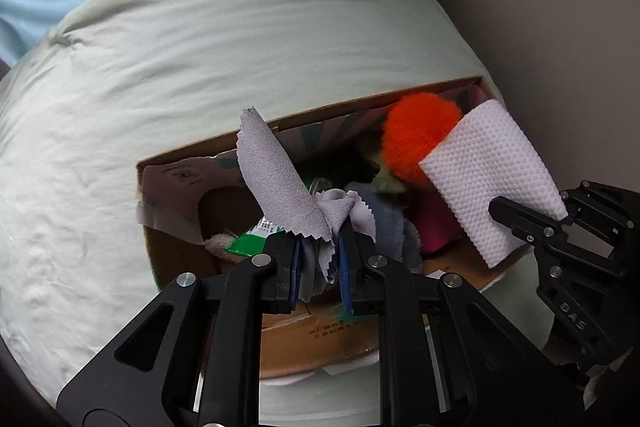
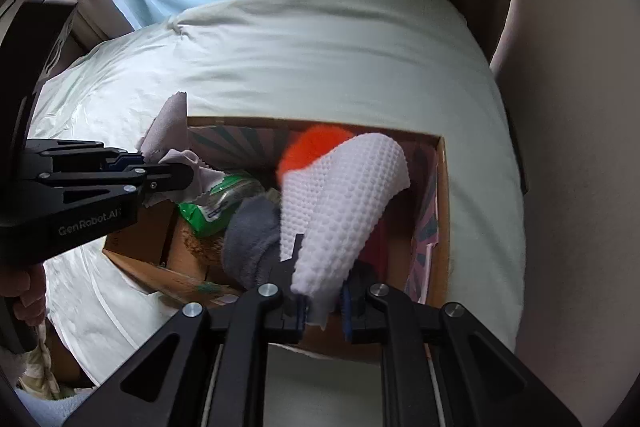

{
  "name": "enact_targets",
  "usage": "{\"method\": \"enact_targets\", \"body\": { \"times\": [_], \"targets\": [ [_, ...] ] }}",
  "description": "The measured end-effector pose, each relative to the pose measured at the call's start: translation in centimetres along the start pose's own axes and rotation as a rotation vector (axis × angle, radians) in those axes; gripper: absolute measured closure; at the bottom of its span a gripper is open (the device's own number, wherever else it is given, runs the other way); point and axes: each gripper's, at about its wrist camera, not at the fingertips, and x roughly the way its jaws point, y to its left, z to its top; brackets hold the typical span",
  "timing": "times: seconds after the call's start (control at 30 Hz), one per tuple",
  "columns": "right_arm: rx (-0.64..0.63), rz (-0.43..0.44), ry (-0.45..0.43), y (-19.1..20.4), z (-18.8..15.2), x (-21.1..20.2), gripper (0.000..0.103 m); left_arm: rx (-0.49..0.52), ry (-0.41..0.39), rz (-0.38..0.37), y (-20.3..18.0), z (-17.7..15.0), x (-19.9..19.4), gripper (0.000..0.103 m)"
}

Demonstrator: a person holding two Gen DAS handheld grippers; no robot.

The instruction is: Organize soft objects

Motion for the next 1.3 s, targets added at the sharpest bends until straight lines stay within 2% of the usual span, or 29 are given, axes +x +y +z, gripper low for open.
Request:
{"method": "enact_targets", "body": {
  "times": [0.03,0.07,0.1,0.13,0.17,0.2,0.33,0.53,0.83,0.97,1.13,1.3],
  "targets": [
    [-0.008,-0.025,0.009,-0.1,-0.2,0.4,0.091,0.002,0.003,-0.001,0.0,0.0,0.1,0.078],
    [-0.015,-0.046,0.018,-0.1,-0.2,0.9,0.087,0.006,0.004,-0.001,0.1,0.1,0.2,0.051],
    [-0.02,-0.062,0.026,-0.4,-0.3,1.3,0.081,0.011,0.001,0.002,0.1,0.1,0.1,0.013],
    [-0.02,-0.067,0.028,-0.6,-0.6,1.6,0.056,0.018,-0.02,0.019,0.0,0.1,-0.2,0.002],
    [-0.016,-0.057,0.03,-0.8,-0.8,1.7,0.018,0.024,-0.041,0.026,0.1,0.1,-0.6,0.0],
    [-0.008,-0.039,0.027,-1.0,-1.1,1.7,0.002,0.036,-0.046,0.03,0.0,0.0,-0.8,0.0],
    [0.005,-0.036,0.014,-1.3,-1.8,1.3,0.0,0.065,-0.035,0.054,0.1,0.0,-1.0,0.0],
    [0.017,-0.04,0.003,-0.7,-1.8,0.3,0.0,0.025,-0.04,0.04,1.1,-0.6,-1.9,0.0],
    [0.022,-0.05,-0.064,0.5,-0.8,-3.4,0.0,0.016,-0.096,0.035,2.3,-1.7,-6.7,0.0],
    [0.039,-0.032,-0.108,1.7,-0.1,-6.9,0.0,-0.003,-0.141,0.028,3.2,-2.5,-10.5,0.0],
    [0.061,-0.037,-0.184,4.4,1.3,-12.6,0.0,-0.048,-0.231,0.02,5.4,-4.2,-17.3,0.0],
    [0.057,-0.055,-0.258,8.5,3.1,-18.3,0.0,-0.081,-0.343,0.081,8.3,-6.3,-25.2,0.0]
  ]
}}
